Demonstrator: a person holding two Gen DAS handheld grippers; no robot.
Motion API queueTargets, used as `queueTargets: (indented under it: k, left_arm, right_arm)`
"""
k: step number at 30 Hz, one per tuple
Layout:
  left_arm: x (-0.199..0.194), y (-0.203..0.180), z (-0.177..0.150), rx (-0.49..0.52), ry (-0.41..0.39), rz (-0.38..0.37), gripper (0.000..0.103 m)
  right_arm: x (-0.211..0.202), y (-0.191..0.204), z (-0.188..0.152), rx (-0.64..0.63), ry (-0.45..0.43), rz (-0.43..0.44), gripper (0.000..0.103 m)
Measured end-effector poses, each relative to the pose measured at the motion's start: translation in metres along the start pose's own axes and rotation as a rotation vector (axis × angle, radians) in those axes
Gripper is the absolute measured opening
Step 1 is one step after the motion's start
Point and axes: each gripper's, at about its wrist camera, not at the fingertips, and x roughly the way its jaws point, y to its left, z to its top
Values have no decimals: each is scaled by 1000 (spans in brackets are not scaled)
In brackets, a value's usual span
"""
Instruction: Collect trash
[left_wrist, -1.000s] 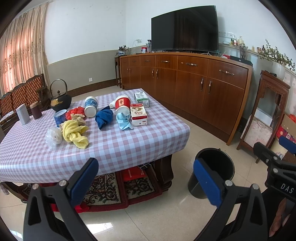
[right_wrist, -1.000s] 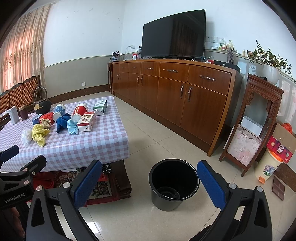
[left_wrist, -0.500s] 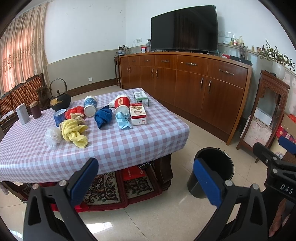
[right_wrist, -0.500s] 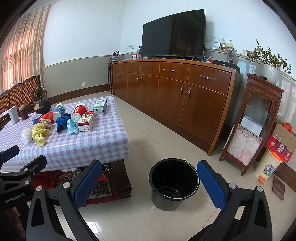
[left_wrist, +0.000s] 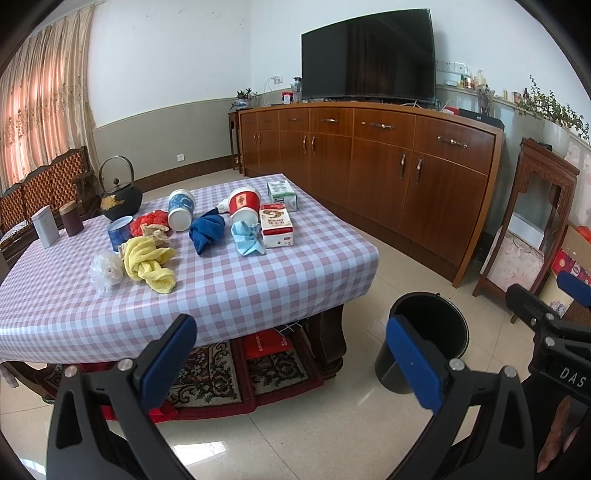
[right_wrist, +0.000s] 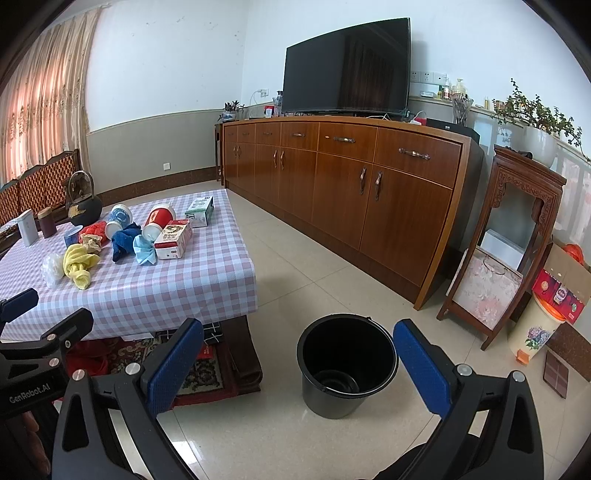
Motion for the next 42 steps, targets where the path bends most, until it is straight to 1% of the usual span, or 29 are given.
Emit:
queueTargets:
  k: [4,6,10,12,14,19,23,25,27,29,30,33,34,37,38,42]
  left_arm:
    - [3,4,2,-5,5,12,103]
    - [4,9,4,-12,8,24,103]
    - [11,22,9,-23,14,54,103]
    - [18,33,11,-32,20,77,103]
    - [26,45,14,-46,24,95,103]
    - [49,92,20,-130,36,153,103]
    - [70,122,20,-171,60,187,103]
    - [81,138,20,-206,72,205,103]
    - [93,150,21,-220,87,216,103]
    - [103,156,22,-211,92,238,103]
    - [107,159,22,-214,90,254,102]
    - [120,171,25,-234,69,267,102]
    - [124,174,26,-240,64,269,99]
    - [140,184,28,-255,64,278,91]
    - [147,187,28,-260,72,283,89]
    - [162,198,29,-273,81,302,89]
  right_arm:
    - [2,-1,-1,-13,1,17,103]
    - [6,-1,1,-14,7,44,103]
    - [18,1,10,-12,13,143,103]
    - [29,10,14,-29,29,194,103]
    - [34,19,18,-39,16,226,103]
    - [59,54,37,-88,1,282,103]
    - [87,85,52,-116,-4,317,103]
    - [103,97,57,-120,5,331,101]
    - [122,111,62,-123,18,345,89]
    - [140,123,67,-129,34,352,85]
    - [151,131,69,-133,42,351,85]
    - [176,147,76,-144,60,360,82]
    - [182,152,77,-151,63,359,81]
    - [205,166,79,-158,87,369,74]
    - [211,169,80,-157,95,374,71]
    - [232,181,82,-160,113,389,71]
